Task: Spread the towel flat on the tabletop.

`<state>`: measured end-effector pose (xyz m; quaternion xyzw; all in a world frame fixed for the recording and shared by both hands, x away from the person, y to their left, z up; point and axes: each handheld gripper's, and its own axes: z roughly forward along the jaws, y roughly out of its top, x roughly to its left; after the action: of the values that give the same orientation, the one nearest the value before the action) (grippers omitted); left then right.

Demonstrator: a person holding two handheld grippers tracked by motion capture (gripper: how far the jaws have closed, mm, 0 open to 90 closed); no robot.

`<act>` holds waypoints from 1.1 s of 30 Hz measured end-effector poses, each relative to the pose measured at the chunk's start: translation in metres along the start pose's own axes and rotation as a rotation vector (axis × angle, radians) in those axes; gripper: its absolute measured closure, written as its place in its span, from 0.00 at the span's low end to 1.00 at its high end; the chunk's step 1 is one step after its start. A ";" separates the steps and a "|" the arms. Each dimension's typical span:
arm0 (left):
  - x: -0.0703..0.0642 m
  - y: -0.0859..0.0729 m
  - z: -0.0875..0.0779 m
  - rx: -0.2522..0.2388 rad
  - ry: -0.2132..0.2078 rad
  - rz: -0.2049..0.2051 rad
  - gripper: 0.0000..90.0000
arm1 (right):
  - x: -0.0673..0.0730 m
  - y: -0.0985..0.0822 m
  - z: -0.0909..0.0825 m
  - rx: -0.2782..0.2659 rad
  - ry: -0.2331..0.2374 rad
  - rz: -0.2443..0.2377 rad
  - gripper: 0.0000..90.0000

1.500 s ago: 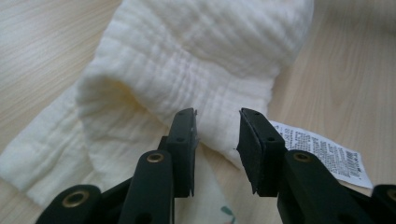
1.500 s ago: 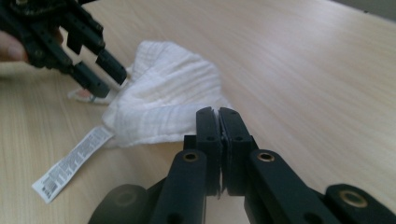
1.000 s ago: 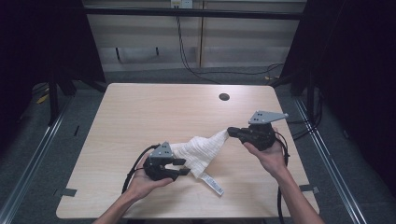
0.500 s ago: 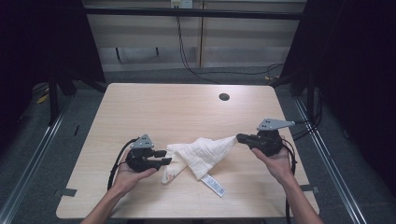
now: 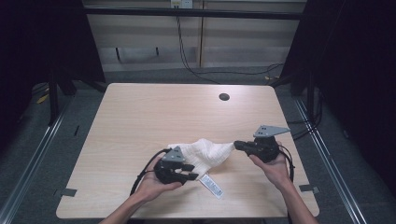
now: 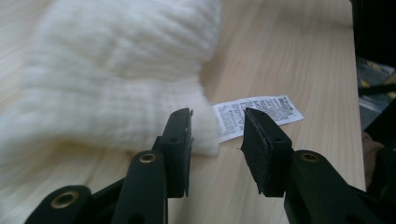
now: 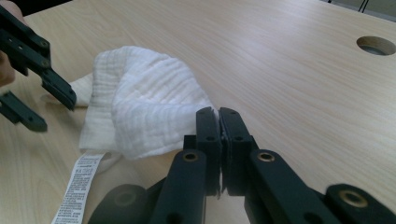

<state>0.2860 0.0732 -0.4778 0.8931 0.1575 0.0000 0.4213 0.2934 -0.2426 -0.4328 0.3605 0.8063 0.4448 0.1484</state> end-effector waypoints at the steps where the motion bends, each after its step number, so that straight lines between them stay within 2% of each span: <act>1: 0.001 0.000 0.005 0.018 0.008 0.014 0.71 | 0.000 0.000 0.000 0.004 0.002 -0.005 0.97; 3: 0.006 -0.001 0.014 0.031 0.019 -0.015 0.73 | 0.000 -0.002 0.000 0.003 0.004 0.001 0.97; 6: 0.011 -0.005 0.022 0.060 0.014 -0.013 0.70 | -0.002 -0.004 0.000 0.004 0.007 0.007 0.97; 7: 0.009 -0.006 0.025 0.047 0.022 -0.015 0.65 | -0.002 -0.006 0.001 0.007 0.009 0.008 0.97; 10: 0.008 -0.006 0.025 0.055 0.042 0.006 0.66 | -0.003 -0.008 0.003 0.017 0.008 0.009 0.97; 11: 0.007 -0.007 0.026 0.043 0.049 0.003 0.66 | -0.003 -0.008 0.003 0.017 0.008 0.009 0.97; 12: 0.005 -0.007 0.025 0.052 0.087 0.041 0.74 | -0.003 -0.009 0.004 0.023 0.008 0.009 0.97; 14: 0.005 -0.007 0.025 0.051 0.102 0.039 0.77 | -0.002 -0.009 0.004 0.023 0.009 0.009 0.97; 15: 0.005 -0.008 0.025 0.050 0.117 0.043 0.91 | -0.001 -0.009 0.004 0.020 0.012 0.007 0.97; 16: 0.007 -0.008 0.024 0.049 0.107 0.040 0.91 | -0.001 -0.009 0.004 0.020 0.012 0.007 0.97; 18: 0.012 -0.008 0.020 0.041 0.061 0.002 0.95 | -0.001 -0.008 0.002 0.019 0.011 0.003 0.97; 19: 0.014 -0.008 0.017 0.030 0.051 -0.008 0.96 | -0.001 -0.008 0.001 0.014 0.010 0.003 0.97; 20: 0.017 -0.006 0.005 -0.007 0.035 -0.041 0.96 | -0.002 -0.007 -0.002 0.007 0.006 0.009 0.97; 21: 0.017 -0.006 0.005 -0.007 0.035 -0.041 0.96 | -0.003 -0.007 -0.004 0.001 0.001 0.015 0.97; 22: 0.019 -0.004 -0.003 -0.026 0.025 -0.047 0.96 | -0.003 -0.007 -0.004 0.001 0.001 0.015 0.97; 24: 0.021 -0.001 -0.019 -0.067 0.044 -0.050 0.96 | -0.006 -0.006 -0.009 -0.013 -0.003 0.017 0.97; 25: 0.023 -0.001 -0.027 -0.082 0.038 -0.062 0.96 | -0.006 -0.004 -0.011 -0.023 -0.005 0.024 0.97; 27: 0.026 0.001 -0.042 -0.106 0.037 -0.068 0.96 | -0.007 0.001 -0.017 -0.048 -0.002 0.026 0.97; 28: 0.029 0.005 -0.054 -0.129 0.023 -0.067 0.96 | -0.006 0.004 -0.018 -0.054 0.001 0.020 0.97; 29: 0.029 0.005 -0.054 -0.129 0.023 -0.067 0.96 | -0.006 0.004 -0.018 -0.054 0.001 0.020 0.97; 31: 0.031 0.010 -0.065 -0.159 0.027 -0.062 0.96 | -0.002 0.010 -0.021 -0.068 0.003 0.011 0.97; 33: 0.031 0.015 -0.073 -0.167 0.033 -0.049 0.96 | 0.001 0.019 -0.022 -0.083 0.005 -0.002 0.97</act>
<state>0.3106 0.1274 -0.4235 0.8507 0.1858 0.0172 0.4914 0.2889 -0.2494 -0.4049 0.3520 0.7879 0.4787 0.1615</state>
